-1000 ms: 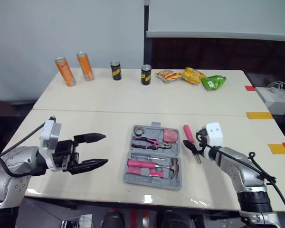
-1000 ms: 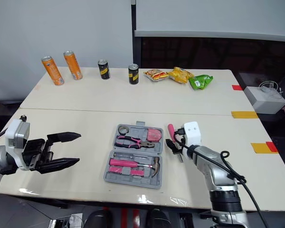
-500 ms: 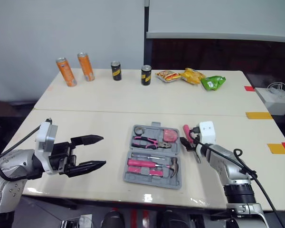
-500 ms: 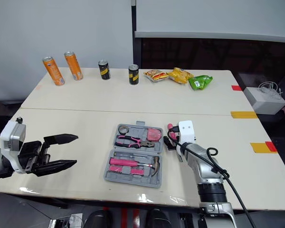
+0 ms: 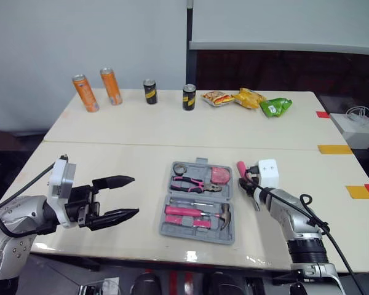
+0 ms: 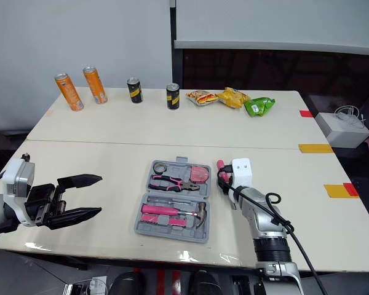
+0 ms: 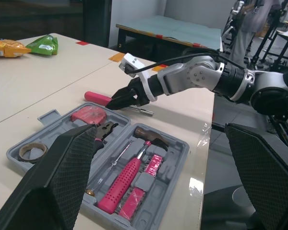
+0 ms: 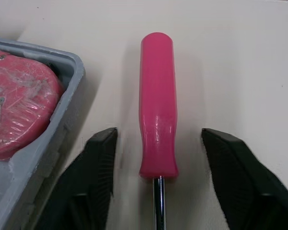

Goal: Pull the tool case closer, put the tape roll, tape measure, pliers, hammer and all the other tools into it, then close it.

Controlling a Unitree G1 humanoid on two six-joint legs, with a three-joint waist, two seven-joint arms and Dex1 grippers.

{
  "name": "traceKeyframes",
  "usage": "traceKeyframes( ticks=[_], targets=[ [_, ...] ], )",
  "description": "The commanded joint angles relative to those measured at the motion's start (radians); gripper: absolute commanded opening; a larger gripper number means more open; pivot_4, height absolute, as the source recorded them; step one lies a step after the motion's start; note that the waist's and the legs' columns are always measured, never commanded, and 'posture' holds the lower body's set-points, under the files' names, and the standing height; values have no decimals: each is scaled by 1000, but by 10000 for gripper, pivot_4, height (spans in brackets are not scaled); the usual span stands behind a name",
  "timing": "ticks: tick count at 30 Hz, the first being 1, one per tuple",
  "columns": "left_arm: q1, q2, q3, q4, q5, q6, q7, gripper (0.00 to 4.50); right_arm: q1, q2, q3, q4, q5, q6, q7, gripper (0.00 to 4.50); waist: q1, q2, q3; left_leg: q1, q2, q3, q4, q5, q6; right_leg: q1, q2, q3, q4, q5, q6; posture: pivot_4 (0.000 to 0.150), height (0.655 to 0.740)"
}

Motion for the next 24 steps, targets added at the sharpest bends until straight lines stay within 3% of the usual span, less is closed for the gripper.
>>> traceKeyframes(
  ticks=[1, 4, 15, 24],
  targets=[
    [0, 1, 34, -18, -22, -13, -2, 45000, 1, 1, -13, 1, -9, -26, 1, 13706, 0, 0, 0, 0, 0, 0, 0, 0, 0, 0, 0, 0, 0, 0, 0, 1500, 7400],
    [1, 0, 34, -19, -23, -15, -3, 45000, 6, 0, -11, -1, -11, -28, 3, 4141, 1, 0, 0, 0, 0, 0, 0, 0, 0, 0, 0, 0, 0, 0, 0, 1500, 7400],
    [12, -8, 30, -25, -33, -19, -6, 45000, 80, -45, -24, -105, 20, -14, 75, 3937, 5, 0, 0, 0, 0, 0, 1, 0, 0, 0, 0, 0, 0, 0, 0, 1500, 7400],
    [28, -18, 16, -38, -78, 16, -7, 45000, 228, -211, -79, -339, 117, 28, 276, 3937, 2, 1, 1, 0, 1, 0, 1, -1, 2, 1, 0, 0, -1, 0, 0, 1500, 7400]
  ],
)
